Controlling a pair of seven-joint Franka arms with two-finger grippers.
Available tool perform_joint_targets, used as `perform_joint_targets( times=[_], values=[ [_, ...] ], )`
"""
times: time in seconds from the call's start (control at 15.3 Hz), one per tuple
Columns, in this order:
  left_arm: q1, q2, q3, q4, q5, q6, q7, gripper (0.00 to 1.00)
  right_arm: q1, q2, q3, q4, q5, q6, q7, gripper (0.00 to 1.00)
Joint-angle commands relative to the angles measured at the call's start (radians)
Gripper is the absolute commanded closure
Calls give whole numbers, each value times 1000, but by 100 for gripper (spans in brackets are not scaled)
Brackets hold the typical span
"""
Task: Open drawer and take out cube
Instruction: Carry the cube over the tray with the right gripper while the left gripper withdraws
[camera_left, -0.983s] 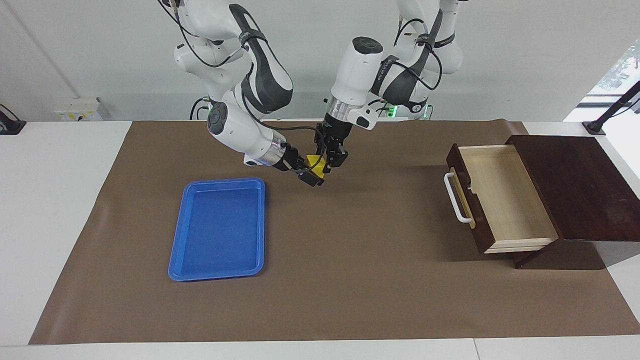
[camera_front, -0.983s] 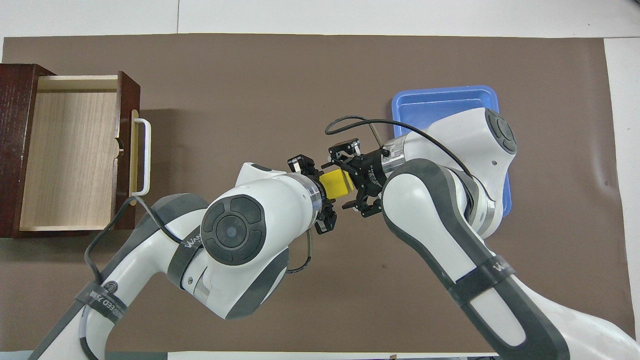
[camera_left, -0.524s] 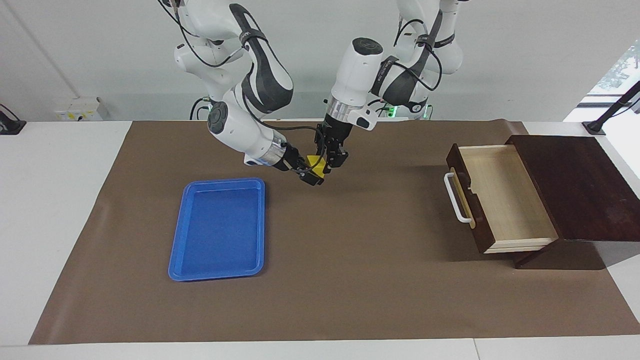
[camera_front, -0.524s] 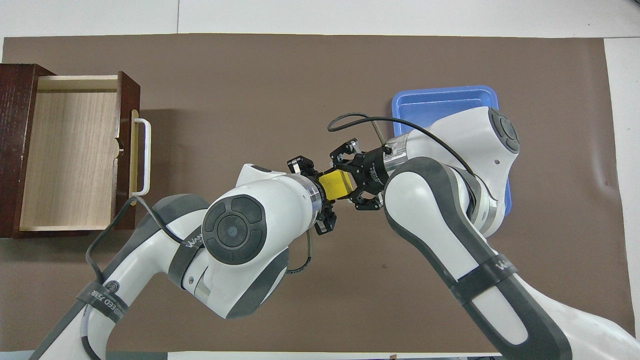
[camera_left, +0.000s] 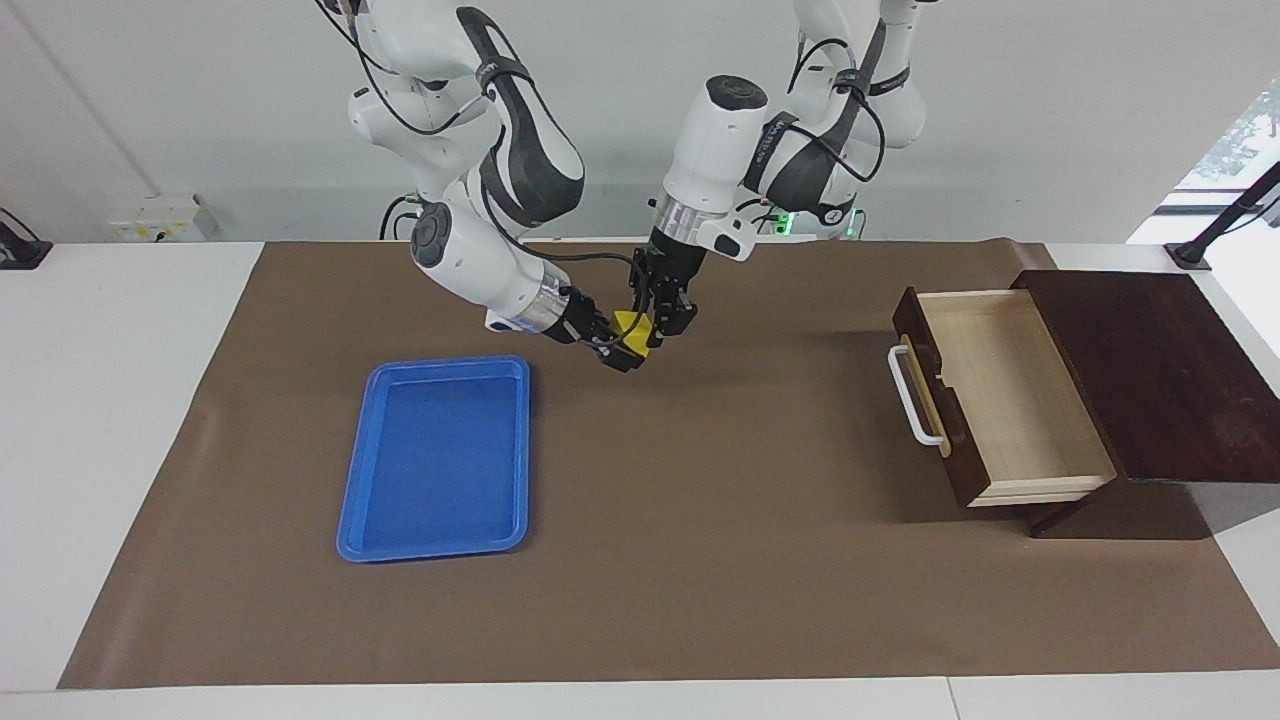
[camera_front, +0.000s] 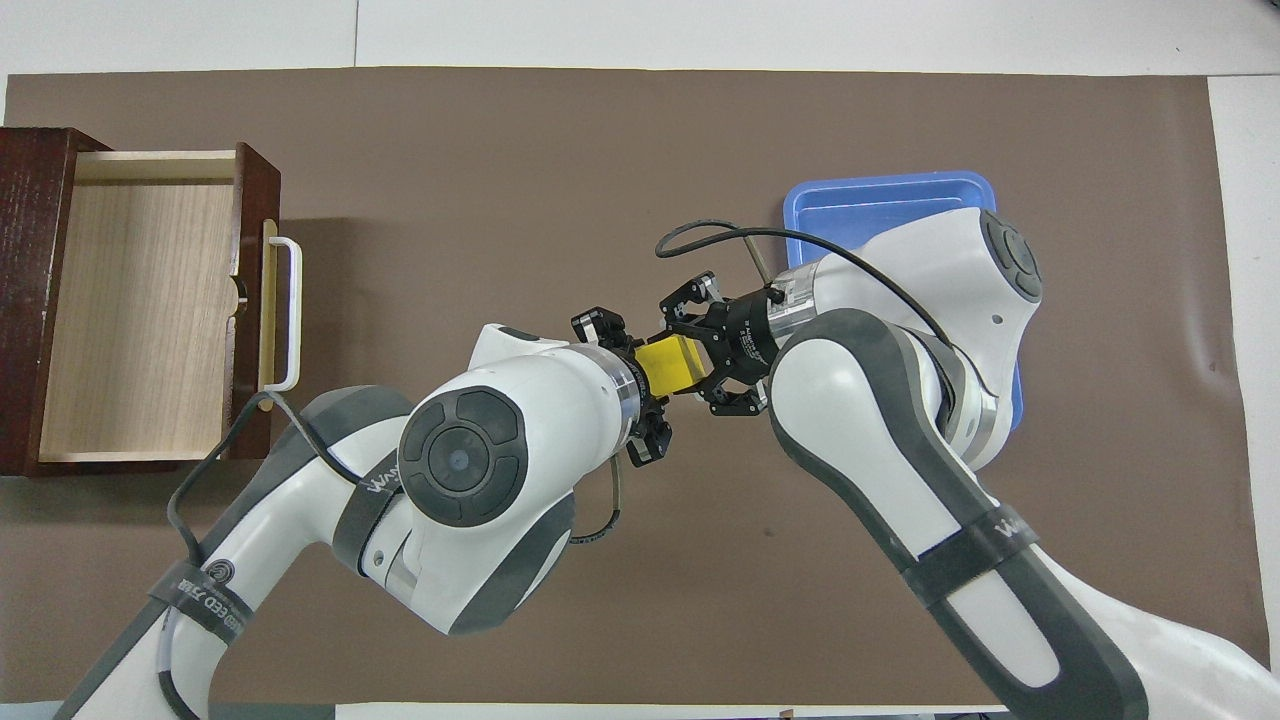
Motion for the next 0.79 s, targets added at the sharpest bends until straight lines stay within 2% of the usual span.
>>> perform_joint_targets(
  times=[0.0, 0.26, 0.46, 0.59, 0.72],
  values=[
    [48, -6, 13, 4, 3, -54, 30, 0, -17, 16, 3, 38, 24, -26, -8, 100],
    [180, -15, 13, -18, 44, -110, 244, 0, -49, 16, 1, 41, 27, -29, 1, 100],
    [315, -24, 13, -67, 44, -145, 535, 0, -174, 20, 1, 41, 49, -75, 1, 100],
    [420, -23, 14, -81, 56, -162, 808, 0, -268, 21, 0, 38, 49, -118, 0, 100],
    [494, -23, 14, -81, 107, -186, 945, 0, -326, 20, 0, 21, 49, -122, 0, 100]
  ],
)
